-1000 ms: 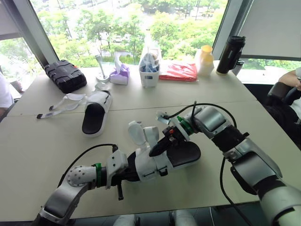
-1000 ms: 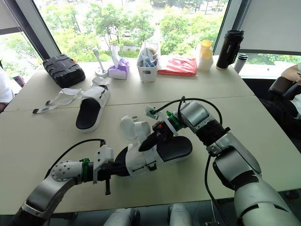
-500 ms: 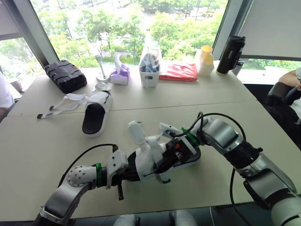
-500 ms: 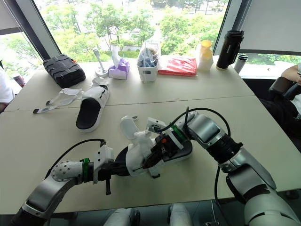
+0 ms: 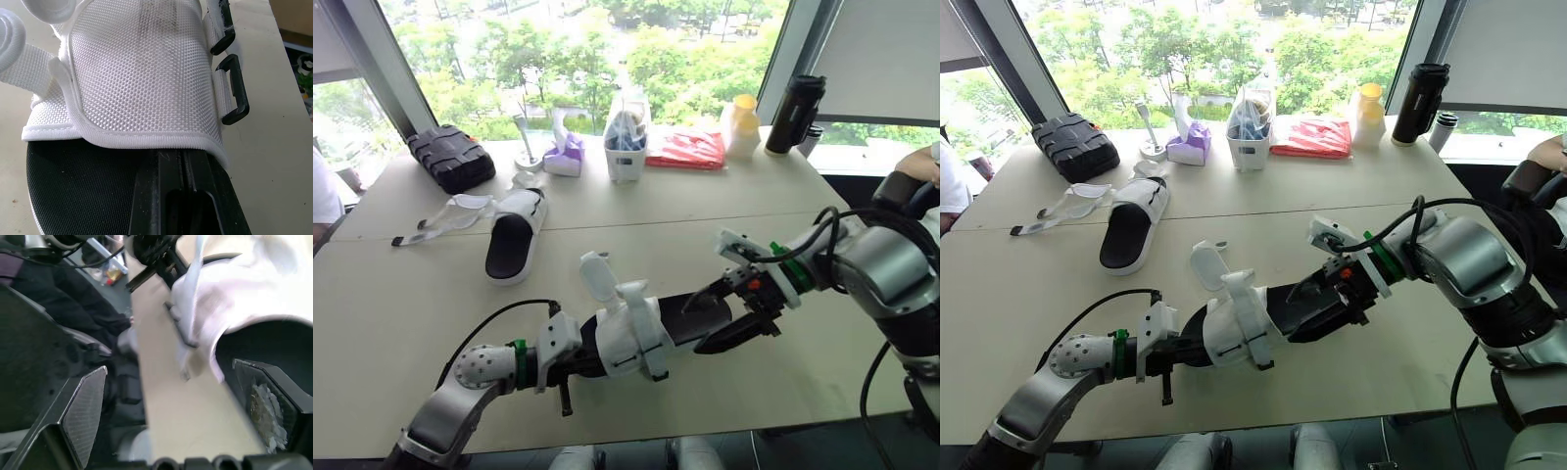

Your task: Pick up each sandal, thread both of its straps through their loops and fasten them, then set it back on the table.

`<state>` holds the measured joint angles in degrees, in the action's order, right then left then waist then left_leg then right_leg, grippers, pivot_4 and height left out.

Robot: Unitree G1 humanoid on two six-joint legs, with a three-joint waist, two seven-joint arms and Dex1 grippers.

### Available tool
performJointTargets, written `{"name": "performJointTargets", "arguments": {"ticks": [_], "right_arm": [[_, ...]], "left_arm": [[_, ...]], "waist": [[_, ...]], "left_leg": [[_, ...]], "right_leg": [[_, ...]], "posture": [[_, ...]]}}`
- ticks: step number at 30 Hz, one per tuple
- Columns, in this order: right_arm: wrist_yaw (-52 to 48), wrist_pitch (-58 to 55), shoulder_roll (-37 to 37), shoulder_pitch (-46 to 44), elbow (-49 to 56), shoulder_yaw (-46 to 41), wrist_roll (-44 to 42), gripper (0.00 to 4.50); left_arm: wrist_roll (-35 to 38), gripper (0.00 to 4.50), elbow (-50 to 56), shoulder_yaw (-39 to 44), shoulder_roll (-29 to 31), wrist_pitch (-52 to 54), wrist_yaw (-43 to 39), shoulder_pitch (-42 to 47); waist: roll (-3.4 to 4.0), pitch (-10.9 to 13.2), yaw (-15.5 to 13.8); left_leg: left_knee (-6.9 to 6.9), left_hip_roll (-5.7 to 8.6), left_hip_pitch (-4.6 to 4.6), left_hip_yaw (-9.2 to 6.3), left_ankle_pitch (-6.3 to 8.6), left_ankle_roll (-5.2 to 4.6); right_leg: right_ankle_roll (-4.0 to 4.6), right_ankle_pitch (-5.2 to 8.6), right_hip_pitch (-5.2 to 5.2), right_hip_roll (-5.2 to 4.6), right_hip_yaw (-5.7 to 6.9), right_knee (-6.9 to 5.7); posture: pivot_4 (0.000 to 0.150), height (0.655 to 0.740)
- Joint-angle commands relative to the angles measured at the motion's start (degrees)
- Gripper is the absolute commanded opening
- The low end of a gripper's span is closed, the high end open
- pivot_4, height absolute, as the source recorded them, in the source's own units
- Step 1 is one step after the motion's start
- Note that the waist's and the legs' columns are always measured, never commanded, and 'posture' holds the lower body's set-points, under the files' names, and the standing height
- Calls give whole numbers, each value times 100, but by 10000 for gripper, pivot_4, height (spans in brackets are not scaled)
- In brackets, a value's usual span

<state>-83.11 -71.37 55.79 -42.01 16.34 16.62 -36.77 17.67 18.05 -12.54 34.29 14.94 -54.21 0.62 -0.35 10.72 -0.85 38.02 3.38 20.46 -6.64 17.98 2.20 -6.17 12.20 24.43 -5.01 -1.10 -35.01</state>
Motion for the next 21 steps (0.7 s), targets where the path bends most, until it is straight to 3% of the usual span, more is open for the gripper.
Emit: {"name": "performJointTargets", "arguments": {"ticks": [1,7,21], "right_arm": [[405,-230,21,546,379,-204,-276,44791],[1248,-336,-649,1000,250,-222,-335,44791],[2205,-526,-1699,1242,400,-21,-637,44791]], "left_arm": [[-162,0,-234,-236,-12,63,-47,-67],[-176,0,-276,-249,-24,33,-82,-54],[-181,0,-183,-213,-13,88,-31,-87]], "waist": [[-3,-2,-4],[-2,-3,10],[-1,-3,13]], "left_leg": [[0,0,0,-2,0,0],[1,0,-4,2,0,0],[1,0,-5,-1,-1,0]], "right_leg": [[-1,0,-2,0,1,1],[-1,1,-2,0,-2,-1],[-2,1,-4,1,-1,-1]], "posture": [[1500,7400],[1500,7400],[1500,7400]]}}
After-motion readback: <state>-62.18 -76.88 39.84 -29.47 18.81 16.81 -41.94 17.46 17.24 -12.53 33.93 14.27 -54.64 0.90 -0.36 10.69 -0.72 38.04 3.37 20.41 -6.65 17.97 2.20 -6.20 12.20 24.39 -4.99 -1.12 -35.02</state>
